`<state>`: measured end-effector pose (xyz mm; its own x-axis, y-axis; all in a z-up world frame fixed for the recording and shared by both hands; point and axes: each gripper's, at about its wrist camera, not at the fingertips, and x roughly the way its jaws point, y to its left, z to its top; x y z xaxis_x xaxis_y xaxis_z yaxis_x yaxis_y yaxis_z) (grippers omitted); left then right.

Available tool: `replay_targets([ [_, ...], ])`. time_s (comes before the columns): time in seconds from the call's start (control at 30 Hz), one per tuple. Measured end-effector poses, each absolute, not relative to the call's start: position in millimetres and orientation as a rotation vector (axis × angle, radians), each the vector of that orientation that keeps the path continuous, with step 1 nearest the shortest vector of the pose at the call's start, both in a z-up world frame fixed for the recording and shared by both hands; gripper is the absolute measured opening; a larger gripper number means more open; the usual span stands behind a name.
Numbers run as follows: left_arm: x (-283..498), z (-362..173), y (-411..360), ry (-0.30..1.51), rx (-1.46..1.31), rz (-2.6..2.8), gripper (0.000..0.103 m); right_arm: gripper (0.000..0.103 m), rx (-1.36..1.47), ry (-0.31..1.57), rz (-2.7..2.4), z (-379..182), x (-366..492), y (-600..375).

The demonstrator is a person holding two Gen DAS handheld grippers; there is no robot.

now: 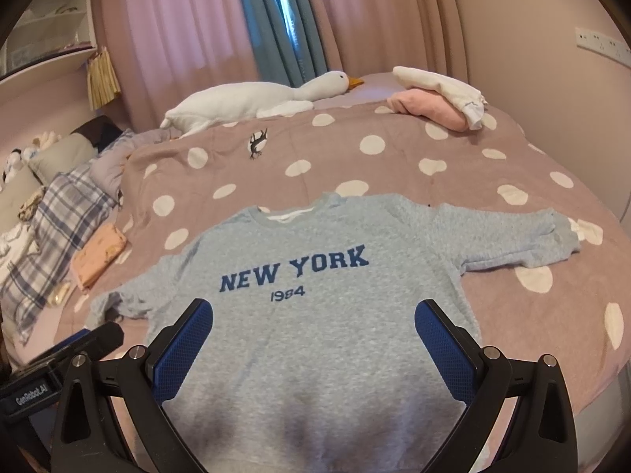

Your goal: Fold small clothes

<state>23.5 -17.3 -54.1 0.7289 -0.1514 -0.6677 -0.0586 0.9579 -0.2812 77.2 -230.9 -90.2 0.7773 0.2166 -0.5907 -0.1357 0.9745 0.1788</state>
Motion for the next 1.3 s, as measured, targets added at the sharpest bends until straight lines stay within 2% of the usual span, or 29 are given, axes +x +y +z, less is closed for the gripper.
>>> replay_targets([
  [0.33, 49.2, -71.6, -15.4, 0.819, -0.278, -0.013, 0.102, 0.101, 0.230, 0.715, 0.257, -95.1, 111.1, -245.2],
  [0.37, 51.6, -73.6, -15.5, 0.827, -0.278, -0.011, 0.101, 0.096, 0.256, 0.722, 0.274, -94.8, 116.7, -248.4],
  [0.5, 63.1, -86.3, -16.8, 0.877, -0.279, -0.011, 0.099, 0.089, 0.352, 0.755, 0.269, -93.5, 146.3, -267.9],
  [0.57, 68.0, -92.4, -18.9, 0.899, -0.273, -0.013, 0.099, 0.081, 0.384, 0.764, 0.225, -92.9, 163.7, -285.4],
  [0.8, 80.6, -110.7, -22.4, 0.965, -0.274, -0.020, 0.098, 0.063, 0.544, 0.795, 0.049, -91.2, 204.4, -374.4],
  [0.87, 83.2, -113.8, -23.5, 0.973, -0.277, -0.022, 0.098, 0.051, 0.571, 0.810, -0.030, -92.0, 211.7, -405.3],
  [1.1, 91.7, -120.5, -23.3, 1.002, -0.277, -0.004, 0.098, 0.048, 0.638, 0.818, -0.252, -108.8, 217.3, -488.7],
  [1.2, 93.2, -120.6, -23.1, 1.000, -0.282, 0.002, 0.098, 0.043, 0.680, 0.841, -0.346, -122.6, 215.7, -518.4],
  [1.3, 94.1, -121.2, -23.7, 1.007, -0.275, 0.010, 0.098, 0.042, 0.719, 0.849, -0.428, -137.1, 210.4, -546.8],
])
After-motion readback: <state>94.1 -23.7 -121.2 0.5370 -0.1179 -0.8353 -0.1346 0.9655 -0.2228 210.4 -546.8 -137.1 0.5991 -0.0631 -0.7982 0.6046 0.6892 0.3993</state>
